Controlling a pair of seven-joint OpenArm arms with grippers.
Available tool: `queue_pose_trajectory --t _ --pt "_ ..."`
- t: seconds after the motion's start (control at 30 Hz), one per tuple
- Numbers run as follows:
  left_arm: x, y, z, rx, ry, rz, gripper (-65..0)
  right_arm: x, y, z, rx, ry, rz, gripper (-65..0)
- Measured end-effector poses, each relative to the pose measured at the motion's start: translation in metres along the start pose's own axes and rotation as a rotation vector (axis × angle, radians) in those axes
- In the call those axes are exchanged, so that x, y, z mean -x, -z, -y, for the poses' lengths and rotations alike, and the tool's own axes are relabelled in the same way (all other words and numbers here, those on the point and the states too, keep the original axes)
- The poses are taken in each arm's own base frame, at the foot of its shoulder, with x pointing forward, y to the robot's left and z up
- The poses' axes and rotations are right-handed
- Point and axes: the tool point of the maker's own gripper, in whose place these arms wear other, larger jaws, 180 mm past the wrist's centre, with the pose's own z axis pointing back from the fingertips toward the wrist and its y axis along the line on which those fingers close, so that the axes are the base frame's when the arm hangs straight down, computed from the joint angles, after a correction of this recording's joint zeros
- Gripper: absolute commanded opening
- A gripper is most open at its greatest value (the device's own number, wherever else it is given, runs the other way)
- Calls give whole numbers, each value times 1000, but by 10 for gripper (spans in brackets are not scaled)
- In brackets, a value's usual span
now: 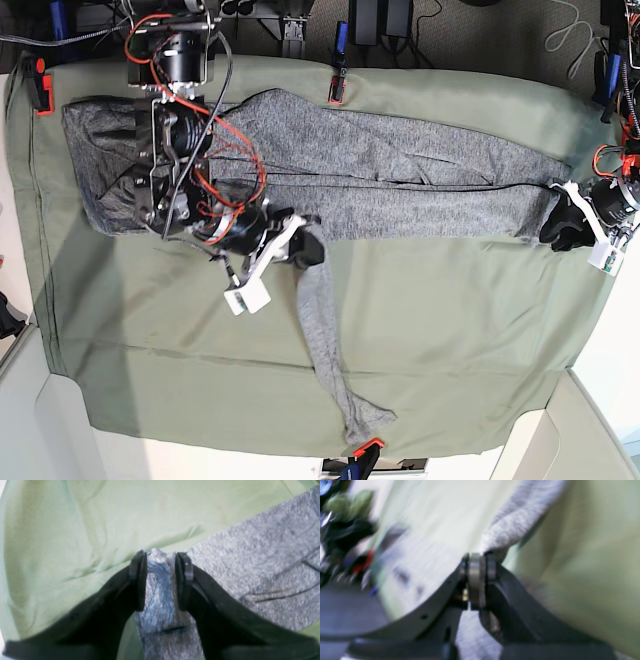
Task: Fold the T-shirt properly
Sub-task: 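Grasp the hanging sleeve with the right gripper and lay it over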
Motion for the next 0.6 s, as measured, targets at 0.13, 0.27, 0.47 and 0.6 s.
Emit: queue_pose_trajectory --t 0.13,0.27,0.47,0.6 --pt "-3 0 2 9 -21 17 -430 39 -7 -34 -46 -25 -37 -650" --pt "-4 0 2 12 -27 24 -430 61 -23 -49 -61 -54 -46 -650" --pt "-13 -1 6 35 -81 71 -346 68 -28 -38 -11 -68 -57 -308" --pt "-16 -1 7 42 -96 86 -331 50 -42 -12 82 -80 15 -296"
